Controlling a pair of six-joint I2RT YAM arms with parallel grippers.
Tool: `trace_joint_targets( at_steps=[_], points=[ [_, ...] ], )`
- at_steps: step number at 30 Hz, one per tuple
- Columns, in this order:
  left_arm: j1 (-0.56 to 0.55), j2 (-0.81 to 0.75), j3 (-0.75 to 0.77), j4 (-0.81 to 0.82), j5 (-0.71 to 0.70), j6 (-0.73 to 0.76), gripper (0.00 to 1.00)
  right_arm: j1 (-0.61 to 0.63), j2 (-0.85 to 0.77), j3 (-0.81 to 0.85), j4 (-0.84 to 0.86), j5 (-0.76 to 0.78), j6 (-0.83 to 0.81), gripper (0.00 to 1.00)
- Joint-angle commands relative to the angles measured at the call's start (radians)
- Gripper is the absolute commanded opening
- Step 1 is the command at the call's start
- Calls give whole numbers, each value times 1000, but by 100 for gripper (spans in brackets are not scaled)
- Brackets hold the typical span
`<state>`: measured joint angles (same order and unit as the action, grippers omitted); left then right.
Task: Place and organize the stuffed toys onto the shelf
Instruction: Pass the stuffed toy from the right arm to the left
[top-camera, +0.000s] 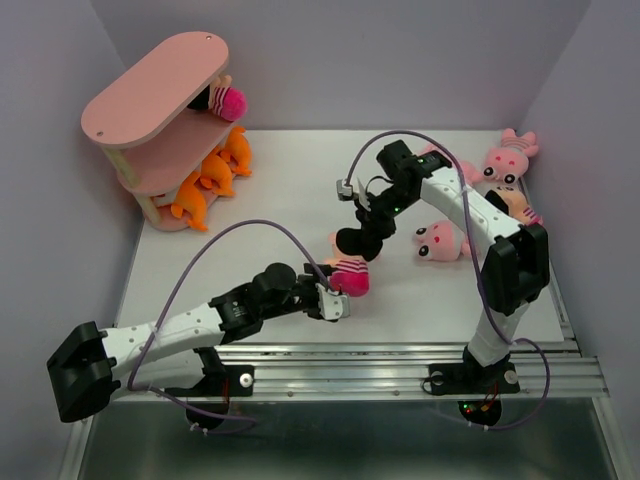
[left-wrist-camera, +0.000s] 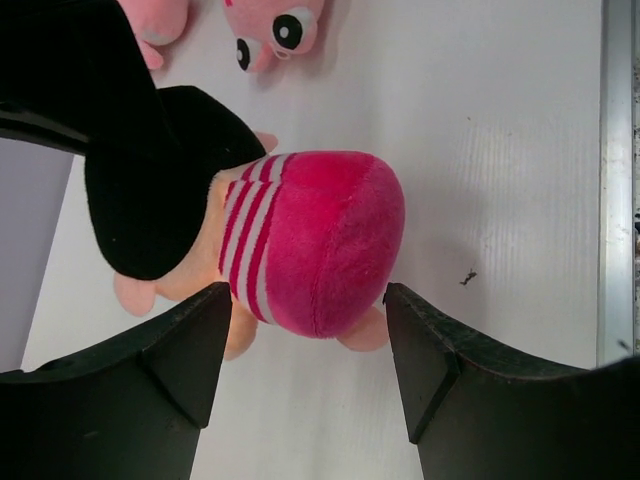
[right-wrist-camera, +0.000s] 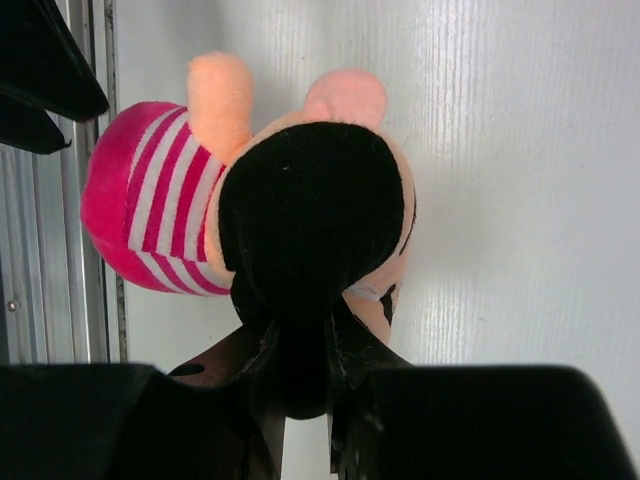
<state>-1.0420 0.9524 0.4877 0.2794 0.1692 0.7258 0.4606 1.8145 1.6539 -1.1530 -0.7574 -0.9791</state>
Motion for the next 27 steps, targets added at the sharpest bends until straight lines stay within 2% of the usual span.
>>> trace_joint_targets(
  at_steps=[1, 7, 12, 22, 25, 27],
  points=[
    [-18, 40, 48, 52, 23, 26, 73, 39, -23, 41, -13, 24, 19, 6],
    [-36, 97, 84, 41, 7, 29, 69, 49, 6, 72, -27, 35, 46, 6],
    [-47, 157, 109, 29, -66, 15, 60, 58, 23, 87, -10, 61, 128, 4],
    [-67, 244, 146, 17, -301, 6, 63, 67, 42, 103, -43, 86, 247, 2],
    [-70, 270, 155, 15, -329, 7, 62, 67, 42, 99, -60, 66, 264, 2],
    [-70, 282, 164, 15, -344, 7, 59, 67, 40, 98, -70, 44, 267, 3]
  ],
)
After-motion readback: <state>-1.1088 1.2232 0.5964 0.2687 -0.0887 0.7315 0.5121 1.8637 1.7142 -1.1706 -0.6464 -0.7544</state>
